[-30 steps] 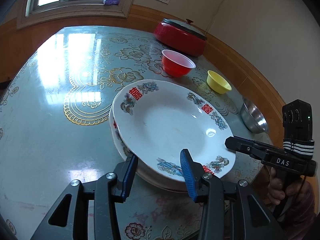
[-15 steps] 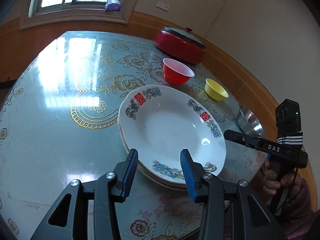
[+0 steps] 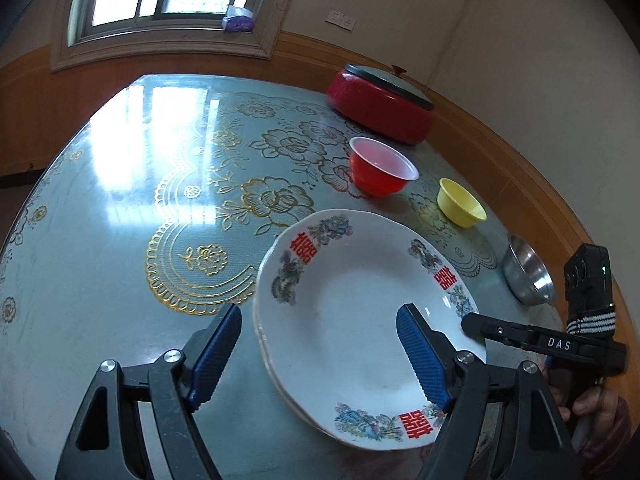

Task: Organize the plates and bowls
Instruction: 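Open the left tool and release the plate onto the stack, then move both tools away from the plate stack toward the steel bowl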

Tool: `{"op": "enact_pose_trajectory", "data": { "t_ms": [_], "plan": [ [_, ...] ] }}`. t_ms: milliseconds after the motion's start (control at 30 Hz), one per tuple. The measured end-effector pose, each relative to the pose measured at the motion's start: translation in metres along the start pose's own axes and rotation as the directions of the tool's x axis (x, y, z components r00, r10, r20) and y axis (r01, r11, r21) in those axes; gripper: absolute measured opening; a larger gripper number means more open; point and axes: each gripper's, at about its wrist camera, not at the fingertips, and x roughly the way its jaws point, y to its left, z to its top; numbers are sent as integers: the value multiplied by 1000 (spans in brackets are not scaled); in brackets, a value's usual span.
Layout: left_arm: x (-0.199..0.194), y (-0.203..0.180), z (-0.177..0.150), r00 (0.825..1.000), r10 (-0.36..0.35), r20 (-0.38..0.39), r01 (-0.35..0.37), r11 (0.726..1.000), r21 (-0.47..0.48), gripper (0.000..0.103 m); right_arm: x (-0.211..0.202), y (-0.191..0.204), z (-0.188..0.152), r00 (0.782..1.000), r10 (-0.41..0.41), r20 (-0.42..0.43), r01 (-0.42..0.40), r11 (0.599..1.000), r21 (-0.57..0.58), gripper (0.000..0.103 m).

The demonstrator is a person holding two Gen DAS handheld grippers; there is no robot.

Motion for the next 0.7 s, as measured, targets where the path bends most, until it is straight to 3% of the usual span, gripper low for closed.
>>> {"op": "enact_pose_trajectory", "data": {
  "t_ms": [133,300,433,533,700],
  "plan": [
    [9,-18,-6,998,-54,-42,57,996,71,80,5,-1,0,999,30,-19,-30,1000,2,43],
    [14,-27,-14,993,-90,-73,96,992,86,80,8,7,0,1000,-1,-15,1,998,-63,45],
    [-1,-22,-7,997,-80,1,80,995,58,81,10,2,2,999,32,-38,-34,998,-49,47],
    [-1,-13,9,999,-7,44,6,1000,22,92,11,2,3,998,31,-48,-33,998,-48,47],
    [25,-5,23,996,91,-17,-91,995,27,92,12,4,1,999,13,-53,-16,999,-46,53]
  ]
}}
